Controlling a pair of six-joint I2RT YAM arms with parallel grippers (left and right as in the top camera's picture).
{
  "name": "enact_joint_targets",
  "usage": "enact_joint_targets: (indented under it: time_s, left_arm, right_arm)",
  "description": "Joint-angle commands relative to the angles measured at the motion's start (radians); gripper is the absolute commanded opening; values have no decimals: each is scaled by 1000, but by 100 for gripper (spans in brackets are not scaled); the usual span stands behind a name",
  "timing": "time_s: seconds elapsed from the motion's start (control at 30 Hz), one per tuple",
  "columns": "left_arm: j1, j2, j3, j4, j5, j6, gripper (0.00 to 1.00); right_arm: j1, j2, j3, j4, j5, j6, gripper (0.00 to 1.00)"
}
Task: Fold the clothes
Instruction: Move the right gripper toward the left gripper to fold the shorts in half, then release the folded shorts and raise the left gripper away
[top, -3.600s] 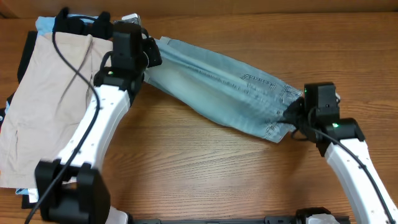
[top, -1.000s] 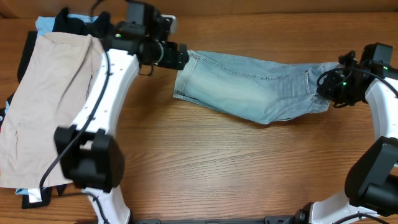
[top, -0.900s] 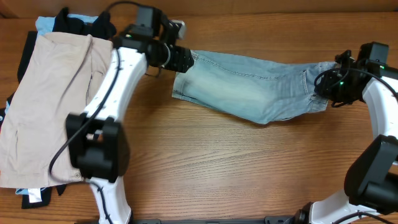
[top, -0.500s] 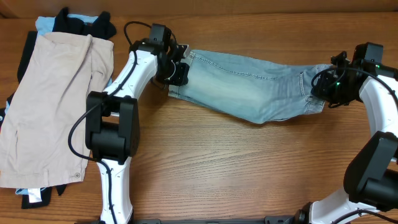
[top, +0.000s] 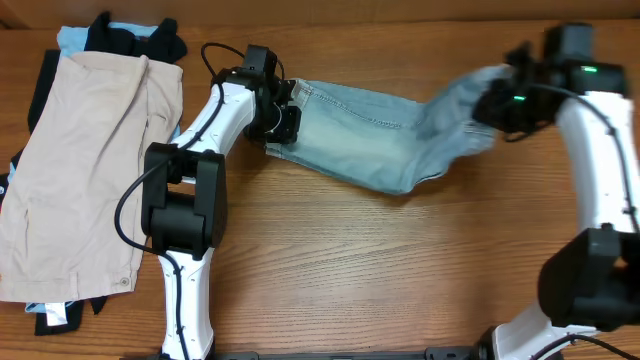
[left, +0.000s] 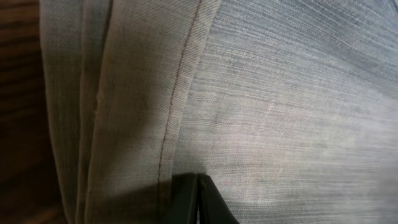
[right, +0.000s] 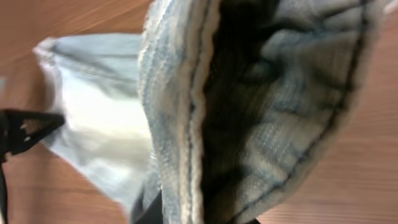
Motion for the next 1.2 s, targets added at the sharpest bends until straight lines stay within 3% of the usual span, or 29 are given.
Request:
enact_joint_targets:
  time_s: [0.0, 0.3, 0.67, 0.7, 0.83, 1.0, 1.17]
  left_arm:
    - [-1, 19, 11, -5, -14, -30, 4]
    - [-1, 19, 11, -5, -8, -33, 4]
    - [-1, 19, 11, 0, -7, -33, 4]
    - [-1, 19, 11, -1, -7, -33, 4]
    - [0, 19, 11, -12, -8, -32, 4]
    - [27, 11, 40, -76, -11, -27, 4]
    - [85, -8, 243, -304, -56, 6, 4]
  right_arm:
    - [153, 18, 16, 53, 13, 106, 4]
    - [454, 145, 16, 359, 103, 305, 4]
    - [557, 273, 17, 690, -15, 421, 4]
    - [558, 269, 22, 698, -16, 432, 7]
    - [544, 251, 43, 689, -60, 446, 48]
    - [491, 191, 45, 614, -99, 441, 54]
    - [425, 120, 45, 497, -99, 386, 62]
